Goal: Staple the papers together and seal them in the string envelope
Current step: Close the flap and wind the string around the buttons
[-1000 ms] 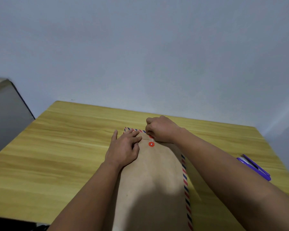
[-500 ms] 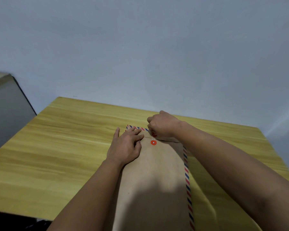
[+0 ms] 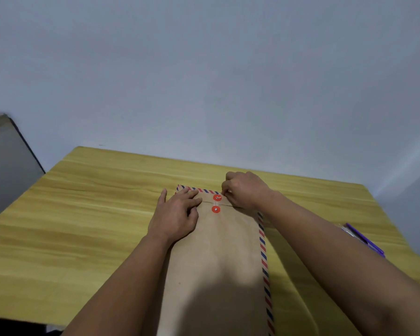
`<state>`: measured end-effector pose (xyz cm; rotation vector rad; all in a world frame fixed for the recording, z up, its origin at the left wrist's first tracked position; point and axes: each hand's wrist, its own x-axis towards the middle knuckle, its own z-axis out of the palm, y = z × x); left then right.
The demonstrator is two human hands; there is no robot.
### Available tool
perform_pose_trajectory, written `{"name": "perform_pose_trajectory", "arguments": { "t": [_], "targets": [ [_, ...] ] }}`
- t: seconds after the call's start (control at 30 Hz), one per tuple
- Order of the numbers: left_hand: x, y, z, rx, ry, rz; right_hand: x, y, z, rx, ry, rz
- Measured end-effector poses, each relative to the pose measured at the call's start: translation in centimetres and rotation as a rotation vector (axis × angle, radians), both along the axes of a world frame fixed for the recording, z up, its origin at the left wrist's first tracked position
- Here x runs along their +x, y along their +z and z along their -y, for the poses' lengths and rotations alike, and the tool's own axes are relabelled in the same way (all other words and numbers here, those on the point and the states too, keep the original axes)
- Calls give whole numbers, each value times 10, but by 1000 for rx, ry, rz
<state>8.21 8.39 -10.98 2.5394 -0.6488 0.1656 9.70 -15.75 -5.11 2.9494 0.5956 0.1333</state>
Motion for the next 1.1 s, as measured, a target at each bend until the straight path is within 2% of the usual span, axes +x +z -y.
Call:
{"name": "perform_pose_trajectory", "arguments": {
  "t": [0.2,0.43,0.53,0.63,0.7,0.83,0.9,1.03,1.1],
  "targets": [
    [0,0,1,4,0,3,-24,-5,23,306,-263,-104],
    [-2,4,1,186,7,-25,-34,0,53,924,-675,-443],
    [-1,4,3,259,6,-36,-43,8,61,1005,-757,-508],
    [-2,4,5,299,-16,-39,-55,9,66,1211,-856,-618],
    [-5,7,5,340,-10,-67,-66,10,69,1272,-907,-656],
    [-19,28,13,413,73,-103,-77,40,62,1357,-884,-609],
    [-33,44,25,267,100,-126,-79,65,53,1376,-855,-500],
    [-75,104,59,-286,-5,-359,-86,120,29,1370,-794,-258],
    [-97,138,74,-386,-108,-443,-91,146,13,1360,-762,-173]
  ]
}}
